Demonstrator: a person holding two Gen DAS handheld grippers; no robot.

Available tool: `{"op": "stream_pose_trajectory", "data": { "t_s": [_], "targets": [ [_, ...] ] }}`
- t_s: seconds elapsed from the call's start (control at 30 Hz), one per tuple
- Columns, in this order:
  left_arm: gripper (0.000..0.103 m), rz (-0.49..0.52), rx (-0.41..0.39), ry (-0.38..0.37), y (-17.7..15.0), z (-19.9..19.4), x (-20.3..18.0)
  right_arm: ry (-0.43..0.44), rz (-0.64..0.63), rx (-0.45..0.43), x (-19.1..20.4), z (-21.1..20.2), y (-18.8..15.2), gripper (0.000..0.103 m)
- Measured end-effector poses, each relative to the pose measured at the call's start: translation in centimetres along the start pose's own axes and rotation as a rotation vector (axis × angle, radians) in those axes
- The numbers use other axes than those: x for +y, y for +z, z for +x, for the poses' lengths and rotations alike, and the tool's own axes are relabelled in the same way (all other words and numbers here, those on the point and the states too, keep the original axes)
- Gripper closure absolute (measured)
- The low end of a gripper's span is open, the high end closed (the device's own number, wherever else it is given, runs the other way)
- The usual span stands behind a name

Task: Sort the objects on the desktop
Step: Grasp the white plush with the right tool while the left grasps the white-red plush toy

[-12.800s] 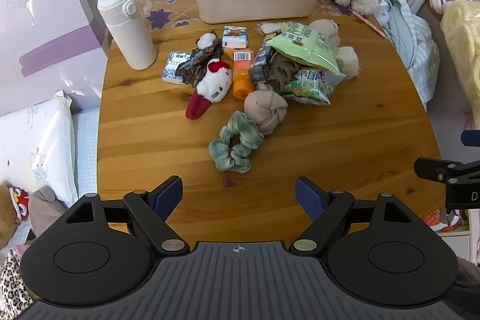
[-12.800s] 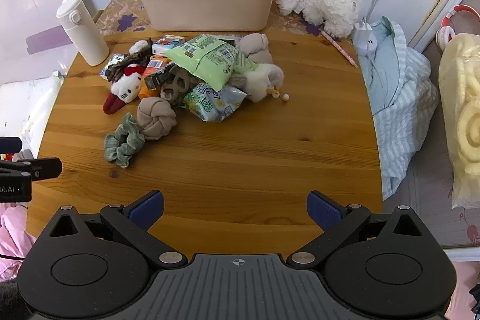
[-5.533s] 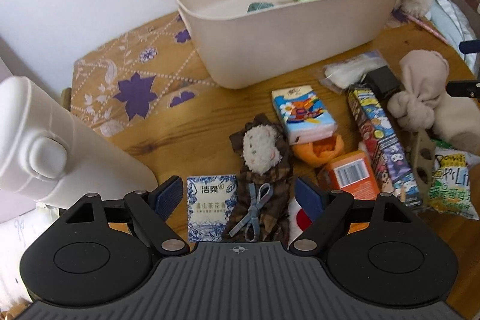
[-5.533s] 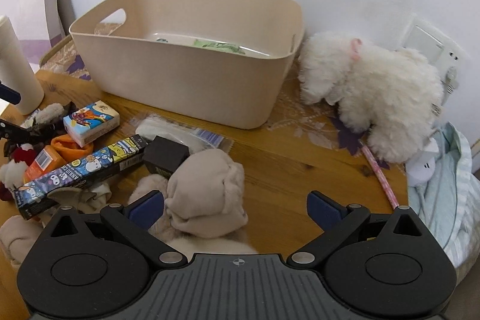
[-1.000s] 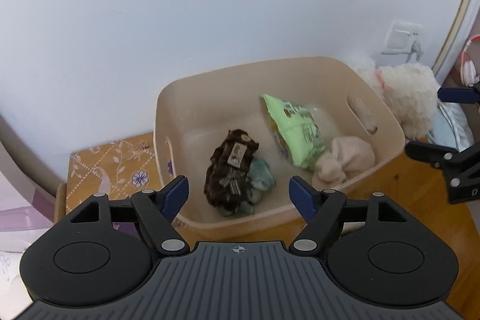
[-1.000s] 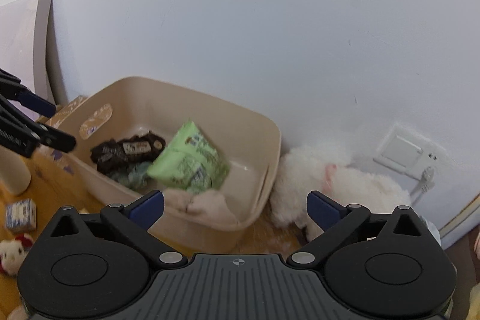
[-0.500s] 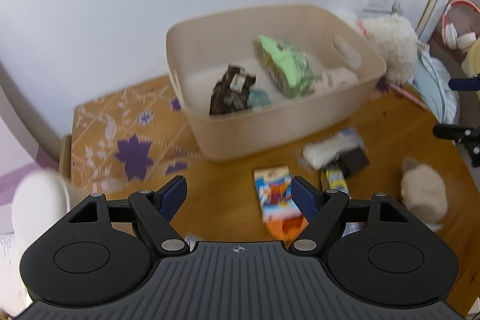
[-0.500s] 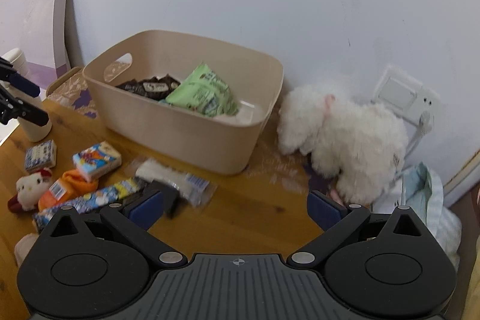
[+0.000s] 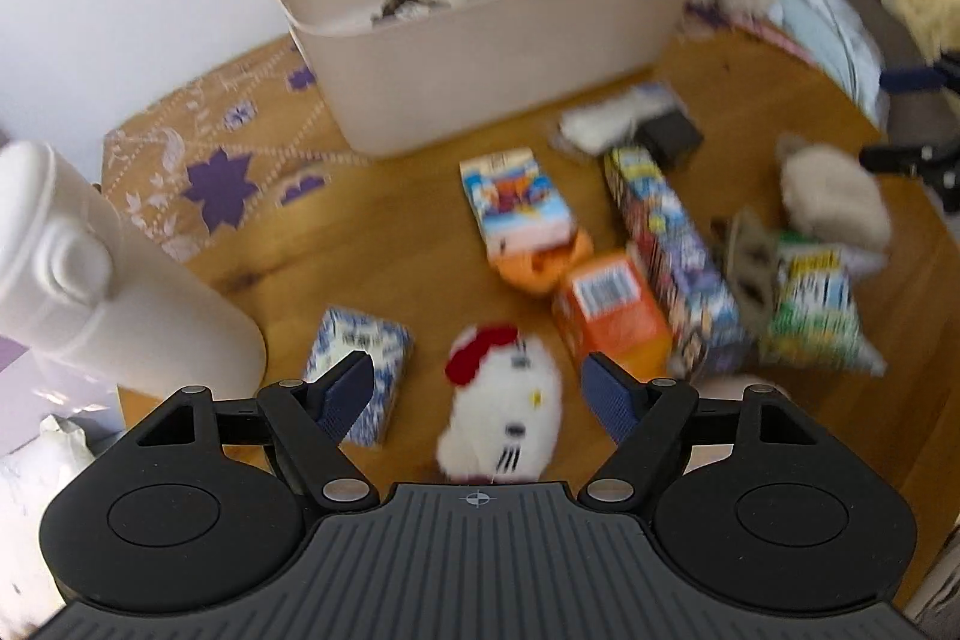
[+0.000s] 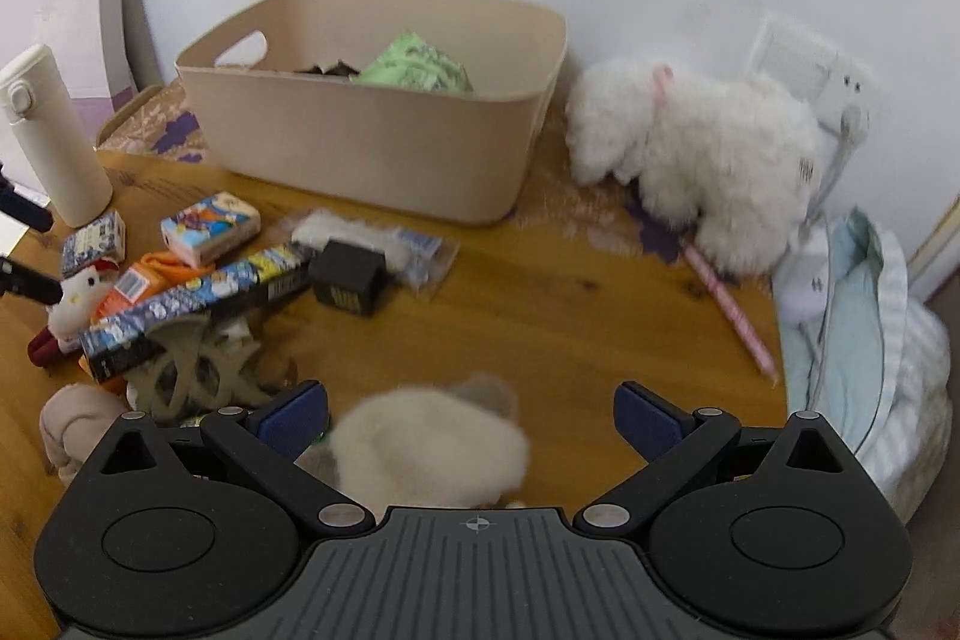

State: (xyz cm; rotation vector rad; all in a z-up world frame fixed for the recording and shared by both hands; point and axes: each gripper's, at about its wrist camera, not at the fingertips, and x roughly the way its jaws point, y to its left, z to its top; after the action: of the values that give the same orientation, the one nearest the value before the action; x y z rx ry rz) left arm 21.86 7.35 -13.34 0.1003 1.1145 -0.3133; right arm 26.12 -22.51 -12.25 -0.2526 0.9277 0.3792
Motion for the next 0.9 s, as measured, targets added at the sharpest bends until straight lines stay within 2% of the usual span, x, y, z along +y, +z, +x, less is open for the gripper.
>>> {"op": "stream_pose_trajectory", "data": {
  "t_s": [0.5,0.73,0.9],
  "targets": [
    [0.025,0.058,0.132,0.054,-2.4,4.4,-0.9,0.001,0.148,0.147,0.4,4.3,-1.8,0.0],
    [0.025,0.054,0.127,0.064,-2.4,5.8,-1.4,0.027,0.166,0.155,-0.1,4.5,-2.2,0.0],
    [0.025,0.014,0.116,0.048,-2.2,6.2,-1.3,0.067,0.202,0.187,-0.7,5.3,-2.6,0.018]
  ]
}}
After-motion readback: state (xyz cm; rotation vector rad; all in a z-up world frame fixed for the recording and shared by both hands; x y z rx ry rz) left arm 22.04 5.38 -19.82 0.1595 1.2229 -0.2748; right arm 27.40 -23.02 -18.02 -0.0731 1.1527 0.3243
